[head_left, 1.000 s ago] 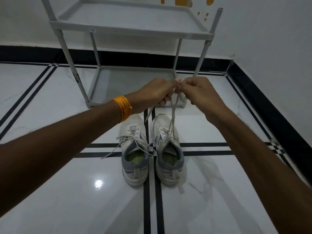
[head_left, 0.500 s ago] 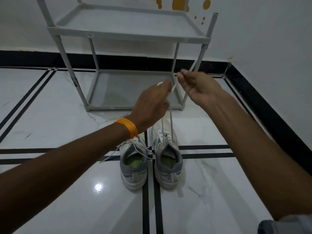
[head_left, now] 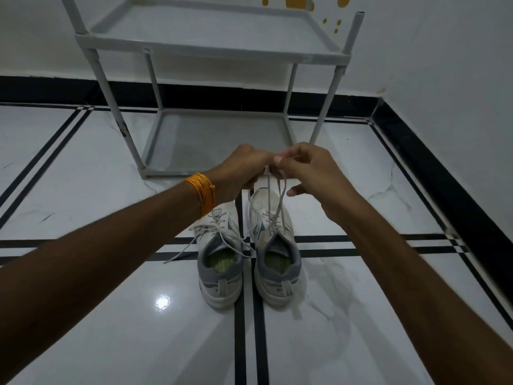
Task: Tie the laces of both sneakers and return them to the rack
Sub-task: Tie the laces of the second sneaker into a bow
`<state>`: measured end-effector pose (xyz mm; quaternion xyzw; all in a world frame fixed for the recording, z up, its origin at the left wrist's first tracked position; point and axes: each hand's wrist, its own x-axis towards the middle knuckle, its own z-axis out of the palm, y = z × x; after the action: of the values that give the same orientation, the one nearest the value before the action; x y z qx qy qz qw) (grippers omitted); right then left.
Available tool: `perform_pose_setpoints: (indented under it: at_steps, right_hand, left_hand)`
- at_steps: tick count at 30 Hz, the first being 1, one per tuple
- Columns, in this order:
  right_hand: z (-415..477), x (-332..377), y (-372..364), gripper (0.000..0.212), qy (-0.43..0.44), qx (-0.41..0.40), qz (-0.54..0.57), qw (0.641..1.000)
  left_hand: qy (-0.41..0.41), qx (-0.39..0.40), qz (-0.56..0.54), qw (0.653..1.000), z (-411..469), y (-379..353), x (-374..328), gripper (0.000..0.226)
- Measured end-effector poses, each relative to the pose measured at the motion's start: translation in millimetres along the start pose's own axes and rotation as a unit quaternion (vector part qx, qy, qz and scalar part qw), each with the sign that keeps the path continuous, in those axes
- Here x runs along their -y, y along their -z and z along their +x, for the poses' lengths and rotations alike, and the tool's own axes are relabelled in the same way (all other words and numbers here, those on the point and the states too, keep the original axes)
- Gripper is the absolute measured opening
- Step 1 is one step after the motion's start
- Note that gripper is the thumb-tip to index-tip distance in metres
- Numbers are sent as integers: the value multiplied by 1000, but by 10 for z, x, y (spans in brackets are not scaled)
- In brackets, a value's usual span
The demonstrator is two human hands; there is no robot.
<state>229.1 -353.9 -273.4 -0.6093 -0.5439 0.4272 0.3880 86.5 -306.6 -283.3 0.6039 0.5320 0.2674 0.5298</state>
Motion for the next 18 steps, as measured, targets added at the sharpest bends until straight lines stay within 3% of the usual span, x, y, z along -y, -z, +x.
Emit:
perform_pose_setpoints:
  at_steps: [2, 4, 8, 11, 13, 15, 18]
  right_hand:
    - [7, -15, -15, 27, -14, 44, -7, 999]
    - [9, -78, -1, 27, -13, 38, 4, 999]
    - [31, -194, 122, 13, 47, -107, -85, 990]
    - [79, -263, 248, 13, 77, -159, -204, 963]
    - [116, -406, 362, 14, 63, -201, -343, 916]
    - [123, -610, 498, 14, 8, -213, -459, 863]
    - [60, -907, 526, 9, -90, -155, -538, 824]
  left_hand:
    - [7, -3, -23, 1000, 16, -3, 29, 18]
    - [-11, -11, -11, 1000, 29, 2, 50, 18]
    - [-77, -31, 32, 996, 54, 52, 119, 25]
    - [-107, -38, 66, 991, 81, 110, 258, 24]
    - [-123, -82, 189, 971, 139, 223, 472, 21]
    - [-99, -113, 357, 922, 182, 413, 753, 18]
    - [-28, -84, 484, 871, 129, 592, 1111, 18]
